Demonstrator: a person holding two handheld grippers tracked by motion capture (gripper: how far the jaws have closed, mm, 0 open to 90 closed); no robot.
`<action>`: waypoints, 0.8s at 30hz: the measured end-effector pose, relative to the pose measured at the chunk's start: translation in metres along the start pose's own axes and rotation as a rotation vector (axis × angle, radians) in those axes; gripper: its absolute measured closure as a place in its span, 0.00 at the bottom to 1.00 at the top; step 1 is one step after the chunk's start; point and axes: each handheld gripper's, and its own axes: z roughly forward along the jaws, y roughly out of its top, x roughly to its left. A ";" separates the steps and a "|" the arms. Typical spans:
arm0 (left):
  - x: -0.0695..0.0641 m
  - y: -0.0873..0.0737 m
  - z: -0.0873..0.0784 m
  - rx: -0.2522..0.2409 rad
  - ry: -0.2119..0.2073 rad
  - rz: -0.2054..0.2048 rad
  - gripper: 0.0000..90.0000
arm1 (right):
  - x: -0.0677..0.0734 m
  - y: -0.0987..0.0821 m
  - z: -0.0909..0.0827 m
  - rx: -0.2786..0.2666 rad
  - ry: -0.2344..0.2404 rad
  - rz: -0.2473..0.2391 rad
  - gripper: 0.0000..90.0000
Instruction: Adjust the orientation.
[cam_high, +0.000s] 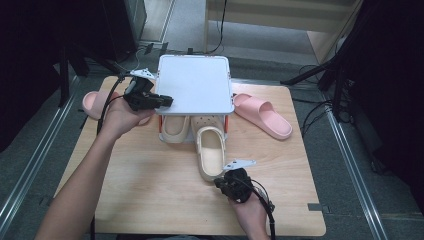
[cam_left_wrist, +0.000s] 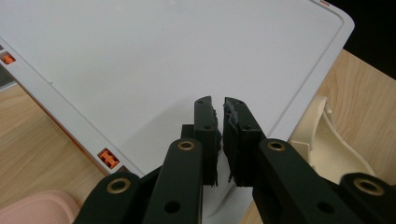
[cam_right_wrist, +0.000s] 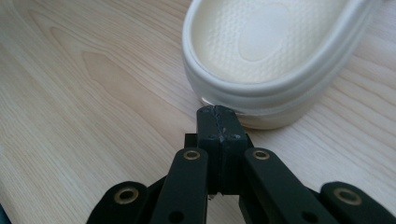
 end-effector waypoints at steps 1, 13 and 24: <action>0.000 0.000 0.000 0.000 0.000 0.000 0.93 | 0.003 0.003 0.002 -0.003 0.003 -0.013 1.00; 0.000 0.000 0.000 -0.002 -0.003 -0.004 0.93 | 0.003 0.031 0.010 -0.056 -0.016 -0.073 1.00; 0.000 -0.001 0.000 -0.006 -0.006 -0.003 0.93 | -0.015 0.066 0.030 -0.087 -0.039 -0.062 1.00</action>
